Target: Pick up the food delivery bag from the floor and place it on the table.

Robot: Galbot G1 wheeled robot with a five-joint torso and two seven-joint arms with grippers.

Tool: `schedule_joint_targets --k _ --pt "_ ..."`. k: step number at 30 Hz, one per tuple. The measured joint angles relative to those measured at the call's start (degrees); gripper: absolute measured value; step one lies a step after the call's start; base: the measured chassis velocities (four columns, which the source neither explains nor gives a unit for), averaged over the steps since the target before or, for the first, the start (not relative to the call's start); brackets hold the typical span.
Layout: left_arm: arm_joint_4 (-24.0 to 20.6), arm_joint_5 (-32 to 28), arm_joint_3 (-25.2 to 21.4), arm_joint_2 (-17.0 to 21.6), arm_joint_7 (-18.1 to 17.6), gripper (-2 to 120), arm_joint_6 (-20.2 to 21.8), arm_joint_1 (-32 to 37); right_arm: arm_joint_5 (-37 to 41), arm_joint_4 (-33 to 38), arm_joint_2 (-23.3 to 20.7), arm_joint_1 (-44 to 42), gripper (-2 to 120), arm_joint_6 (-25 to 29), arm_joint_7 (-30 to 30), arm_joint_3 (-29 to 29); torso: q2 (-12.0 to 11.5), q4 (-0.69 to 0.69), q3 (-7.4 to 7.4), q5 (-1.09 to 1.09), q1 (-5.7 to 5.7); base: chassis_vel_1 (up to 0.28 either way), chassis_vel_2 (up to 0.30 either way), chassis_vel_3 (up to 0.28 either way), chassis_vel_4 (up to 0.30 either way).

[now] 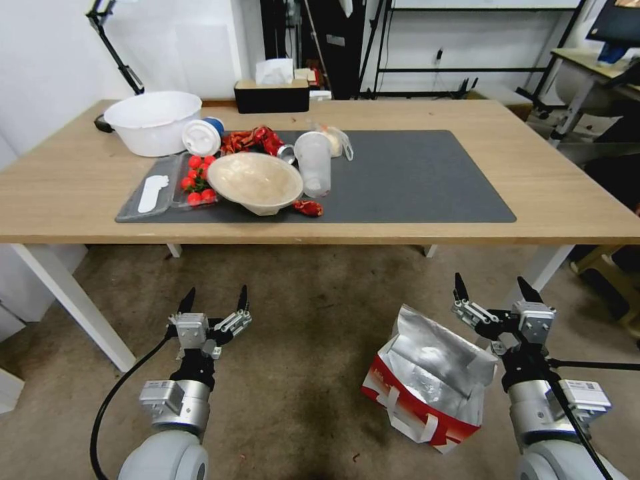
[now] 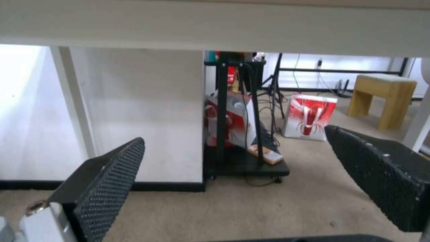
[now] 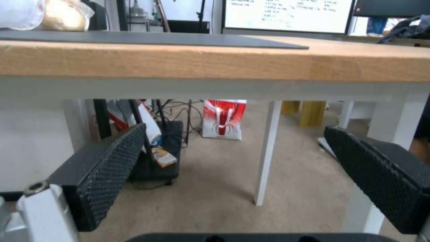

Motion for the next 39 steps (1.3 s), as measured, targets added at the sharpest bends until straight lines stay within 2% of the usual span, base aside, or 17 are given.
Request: schedule_joint_targets --k 32,39 --pt "0.49 -0.02 -0.1 -0.23 0.09 100 -0.58 0.03 0.14 -0.32 -0.12 0.19 100 -0.03 0.12 -0.03 -7.21 0.0 -4.62 0.0 -2.59 0.0 0.0 0.0 0.0" --pt "0.39 0.0 -0.16 -0.31 0.09 100 -0.81 0.16 0.21 -0.32 -0.18 0.12 100 0.25 0.2 -0.02 -9.21 0.0 -6.0 0.0 -3.22 0.0 0.0 0.0 0.0"
